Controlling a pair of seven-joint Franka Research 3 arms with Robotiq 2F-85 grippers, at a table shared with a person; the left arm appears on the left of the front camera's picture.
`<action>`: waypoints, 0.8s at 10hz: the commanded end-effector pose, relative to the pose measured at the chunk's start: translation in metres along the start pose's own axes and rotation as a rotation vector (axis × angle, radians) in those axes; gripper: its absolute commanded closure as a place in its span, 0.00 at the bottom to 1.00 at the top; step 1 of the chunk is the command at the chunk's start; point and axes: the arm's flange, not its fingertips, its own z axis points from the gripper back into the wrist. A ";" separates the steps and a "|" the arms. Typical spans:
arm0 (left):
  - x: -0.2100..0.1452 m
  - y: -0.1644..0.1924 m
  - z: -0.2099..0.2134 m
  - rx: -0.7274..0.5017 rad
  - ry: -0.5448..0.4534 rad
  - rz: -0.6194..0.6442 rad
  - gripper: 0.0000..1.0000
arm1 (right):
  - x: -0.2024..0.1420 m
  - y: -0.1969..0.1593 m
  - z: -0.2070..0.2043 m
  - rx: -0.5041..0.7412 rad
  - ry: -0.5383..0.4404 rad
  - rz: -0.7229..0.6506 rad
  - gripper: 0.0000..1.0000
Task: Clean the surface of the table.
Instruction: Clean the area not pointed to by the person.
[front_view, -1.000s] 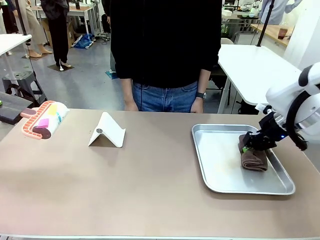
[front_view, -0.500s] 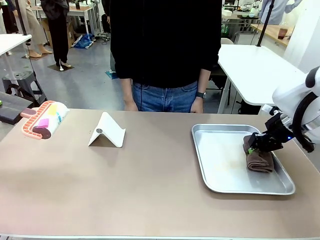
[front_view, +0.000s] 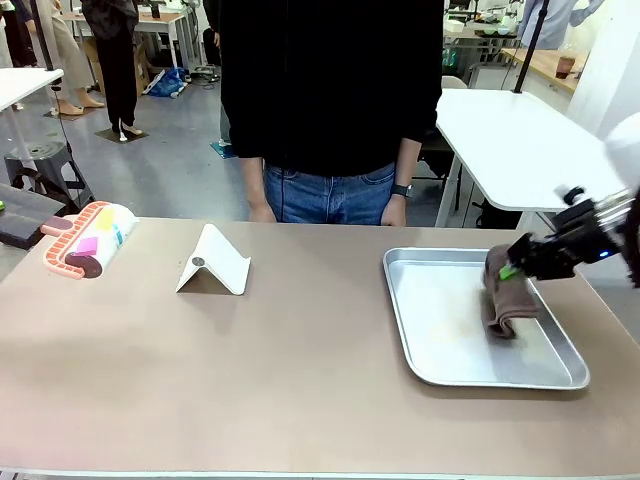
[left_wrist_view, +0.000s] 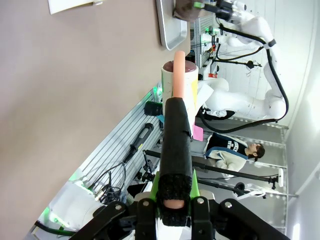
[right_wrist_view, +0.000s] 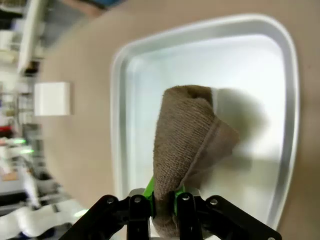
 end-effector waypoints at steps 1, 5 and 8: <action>-0.002 -0.003 0.000 -0.004 0.000 -0.005 0.78 | -0.025 -0.012 0.066 0.256 -0.125 -0.042 0.88; -0.002 -0.003 0.000 -0.004 0.000 -0.005 0.78 | -0.042 -0.076 0.143 0.688 -0.249 -0.237 0.88; -0.002 -0.003 0.000 -0.004 0.000 -0.005 0.78 | -0.052 -0.121 0.164 0.777 -0.190 -0.249 0.88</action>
